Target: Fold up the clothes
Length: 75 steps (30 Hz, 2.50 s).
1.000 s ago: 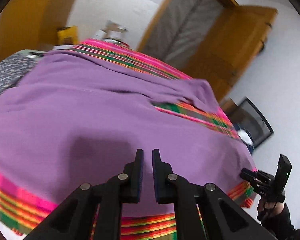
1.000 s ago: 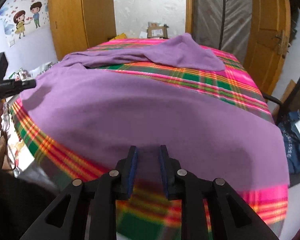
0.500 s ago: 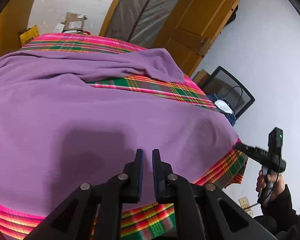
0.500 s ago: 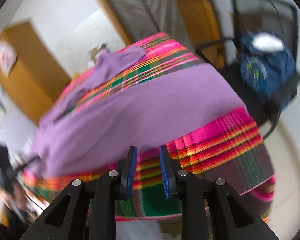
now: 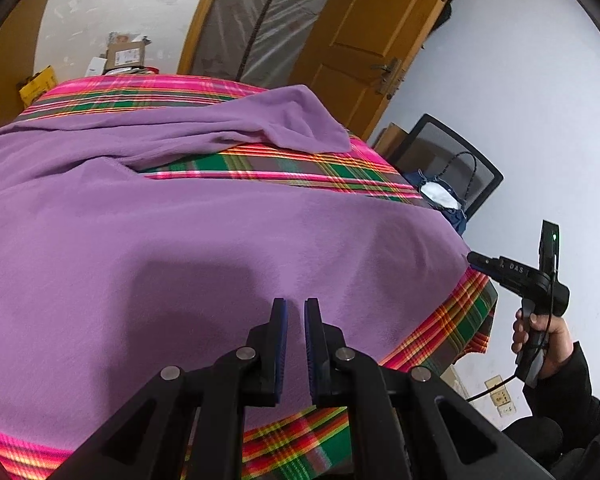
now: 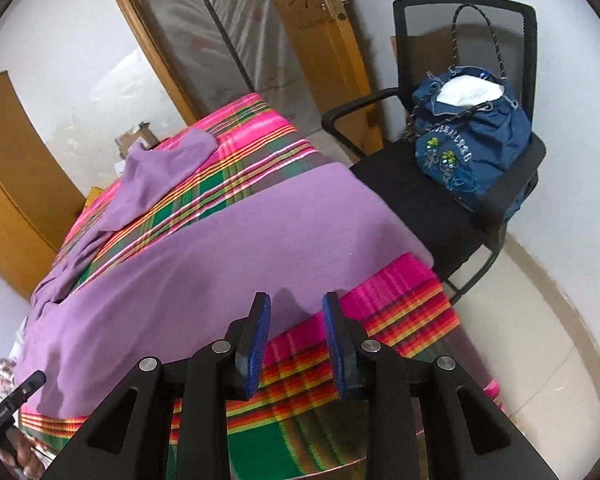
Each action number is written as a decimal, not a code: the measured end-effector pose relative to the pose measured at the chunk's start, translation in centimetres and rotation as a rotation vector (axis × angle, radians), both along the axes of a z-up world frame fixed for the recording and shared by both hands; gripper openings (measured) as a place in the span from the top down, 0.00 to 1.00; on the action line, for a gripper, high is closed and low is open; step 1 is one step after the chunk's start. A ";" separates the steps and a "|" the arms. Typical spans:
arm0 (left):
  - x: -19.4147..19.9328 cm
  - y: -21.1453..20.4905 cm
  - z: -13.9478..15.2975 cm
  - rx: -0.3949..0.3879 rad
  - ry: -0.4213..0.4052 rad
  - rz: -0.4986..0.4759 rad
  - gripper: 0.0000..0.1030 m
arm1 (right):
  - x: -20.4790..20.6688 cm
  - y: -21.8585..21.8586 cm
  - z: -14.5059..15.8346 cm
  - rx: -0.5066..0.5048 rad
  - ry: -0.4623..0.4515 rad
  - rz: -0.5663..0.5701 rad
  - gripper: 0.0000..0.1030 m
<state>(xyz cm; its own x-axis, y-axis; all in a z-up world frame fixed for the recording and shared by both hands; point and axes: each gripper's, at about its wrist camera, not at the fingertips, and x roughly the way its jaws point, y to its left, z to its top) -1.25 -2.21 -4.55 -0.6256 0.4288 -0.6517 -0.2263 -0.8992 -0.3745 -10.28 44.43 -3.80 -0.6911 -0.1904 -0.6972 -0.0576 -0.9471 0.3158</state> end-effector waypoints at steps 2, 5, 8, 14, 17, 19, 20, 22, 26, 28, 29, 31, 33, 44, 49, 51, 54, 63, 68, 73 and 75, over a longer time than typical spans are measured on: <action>-0.4 0.2 0.0 -0.004 -0.001 -0.009 0.93 | -0.1 0.7 0.0 0.004 -0.003 -0.030 0.72; -1.0 0.1 0.0 -0.007 -0.001 -0.008 0.93 | -0.3 1.8 0.2 -0.005 -0.002 -0.069 0.68; -1.8 -0.4 0.1 -0.004 -0.007 0.014 0.92 | -0.6 0.9 0.9 -0.020 0.031 -0.018 0.67; -3.2 -2.7 0.6 -0.014 -0.022 0.088 0.93 | -2.2 -7.7 3.6 0.039 0.131 0.328 0.68; -3.5 -4.5 1.1 -0.021 -0.022 0.141 0.93 | -3.1 -12.5 4.4 0.047 0.151 0.499 0.68; -3.6 -6.0 1.4 -0.026 -0.025 0.189 0.92 | -3.7 -15.4 4.7 0.061 0.147 0.589 0.68; -3.7 -6.8 1.5 -0.028 -0.028 0.213 0.92 | -4.0 -16.8 4.7 0.070 0.143 0.630 0.68; -3.7 -8.2 1.6 -0.032 -0.035 0.261 0.92 | -4.4 -19.4 4.5 0.097 0.133 0.709 0.68; -3.7 -10.7 1.3 -0.042 -0.062 0.337 0.93 | -5.7 -23.1 3.0 0.147 0.069 0.799 0.69; -3.6 -11.5 0.8 -0.041 -0.081 0.357 0.93 | -6.5 -23.7 1.8 0.153 0.024 0.808 0.69; -3.6 -11.8 0.5 -0.041 -0.092 0.361 0.93 | -7.0 -23.7 1.3 0.153 0.000 0.803 0.69; -3.7 -12.2 0.0 -0.042 -0.114 0.367 0.93 | -7.7 -23.7 0.4 0.159 -0.047 0.781 0.69; -3.6 -12.4 -0.1 -0.037 -0.122 0.363 0.93 | -8.1 -23.1 0.8 0.150 -0.049 0.769 0.69; -4.6 -13.0 0.8 -0.012 -0.098 0.362 0.93 | -14.5 -21.1 8.2 0.214 0.149 0.701 0.66; -5.0 -13.2 0.8 -0.005 -0.102 0.359 0.92 | -20.2 -22.1 10.3 0.273 0.209 0.743 0.63; -5.1 -13.2 0.7 -0.005 -0.105 0.358 0.93 | -22.7 -23.0 10.0 0.313 0.204 0.752 0.63; -5.1 -13.4 0.7 -0.007 -0.108 0.357 0.92 | -26.2 -24.3 9.1 0.359 0.163 0.769 0.63; -5.7 -14.4 0.6 -0.011 -0.123 0.386 0.92 | -31.9 -26.7 5.5 0.378 0.011 0.819 0.95; -5.8 -15.5 1.0 -0.016 -0.111 0.415 0.92 | -34.6 -25.6 6.5 0.296 0.043 0.690 0.95; -5.3 -16.7 1.4 -0.012 -0.094 0.450 0.92 | -37.2 -24.9 5.3 0.270 -0.069 0.569 0.78; -5.0 -17.1 1.4 -0.011 -0.092 0.459 0.92 | -36.8 -25.0 5.4 0.270 -0.059 0.558 0.71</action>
